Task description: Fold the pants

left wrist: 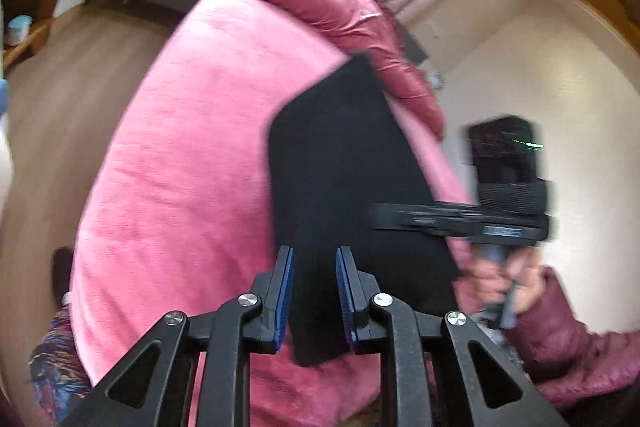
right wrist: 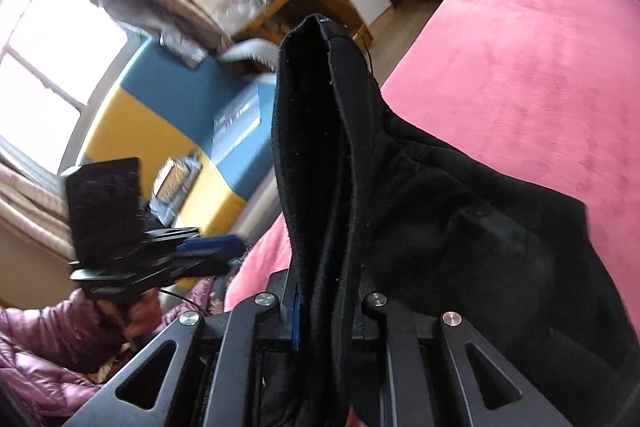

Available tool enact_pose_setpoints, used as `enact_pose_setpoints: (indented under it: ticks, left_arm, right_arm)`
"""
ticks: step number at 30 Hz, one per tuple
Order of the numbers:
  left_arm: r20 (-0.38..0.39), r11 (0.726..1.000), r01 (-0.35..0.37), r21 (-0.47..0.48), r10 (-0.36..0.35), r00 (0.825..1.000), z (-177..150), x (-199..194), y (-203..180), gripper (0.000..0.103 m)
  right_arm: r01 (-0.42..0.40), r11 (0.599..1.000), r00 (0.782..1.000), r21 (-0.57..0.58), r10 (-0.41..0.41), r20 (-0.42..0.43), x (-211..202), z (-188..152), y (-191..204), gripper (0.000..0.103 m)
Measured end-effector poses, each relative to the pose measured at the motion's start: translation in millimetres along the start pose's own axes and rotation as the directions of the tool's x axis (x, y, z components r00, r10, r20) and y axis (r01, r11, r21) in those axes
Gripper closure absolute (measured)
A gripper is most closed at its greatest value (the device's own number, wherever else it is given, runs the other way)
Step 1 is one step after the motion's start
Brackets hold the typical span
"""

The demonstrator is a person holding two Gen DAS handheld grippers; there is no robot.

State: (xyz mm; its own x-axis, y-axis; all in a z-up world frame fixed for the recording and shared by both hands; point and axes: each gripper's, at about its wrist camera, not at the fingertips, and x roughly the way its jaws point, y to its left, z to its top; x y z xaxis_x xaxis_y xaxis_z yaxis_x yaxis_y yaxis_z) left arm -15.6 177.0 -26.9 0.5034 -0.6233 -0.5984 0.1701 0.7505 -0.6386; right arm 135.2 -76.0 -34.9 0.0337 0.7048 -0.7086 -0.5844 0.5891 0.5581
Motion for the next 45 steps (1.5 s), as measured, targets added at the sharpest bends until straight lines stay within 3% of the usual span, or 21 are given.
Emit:
enact_pose_setpoints:
  ticks: [5, 8, 15, 22, 25, 34, 45]
  left_arm:
    - [-0.032, 0.994, -0.113, 0.013, 0.113, 0.993, 1.1, 24.0, -5.7, 0.080]
    - [-0.042, 0.993, -0.112, 0.025, 0.113, 0.993, -0.3, 38.6, -19.8, 0.078]
    - [-0.074, 0.992, -0.035, 0.125, 0.045, 0.996, 2.4, 60.9, -64.3, 0.078]
    - [-0.133, 0.976, 0.021, 0.218, 0.008, 0.991, -2.4, 92.4, -109.6, 0.078]
    - [-0.152, 0.967, 0.017, 0.255, 0.022, 0.988, -7.4, 106.1, -121.3, 0.078]
    - [-0.153, 0.907, -0.125, 0.402, 0.201, 0.967, -28.5, 140.8, -158.3, 0.074]
    - [-0.161, 0.860, -0.157, 0.485, 0.264, 0.951, -44.7, 161.3, -179.4, 0.073]
  right_arm:
    - [0.002, 0.999, 0.995, 0.043, -0.007, 0.101, -33.9, -20.7, 5.6, 0.089]
    - [0.015, 0.997, 0.986, 0.072, -0.027, 0.163, -58.2, -36.1, 6.0, 0.089]
    - [0.029, 0.988, 0.948, 0.151, -0.076, 0.311, -119.2, -74.3, 6.1, 0.089]
    - [0.062, 0.965, 0.914, 0.253, -0.157, 0.373, -157.4, -112.1, -9.8, 0.089]
    - [0.076, 0.951, 0.901, 0.301, -0.194, 0.388, -168.5, -125.2, -17.5, 0.089]
    - [0.121, 0.878, 0.875, 0.463, -0.315, 0.368, -188.6, -164.8, -77.3, 0.089]
    - [0.127, 0.800, 0.880, 0.587, -0.363, 0.305, -175.6, -204.4, -133.6, 0.089]
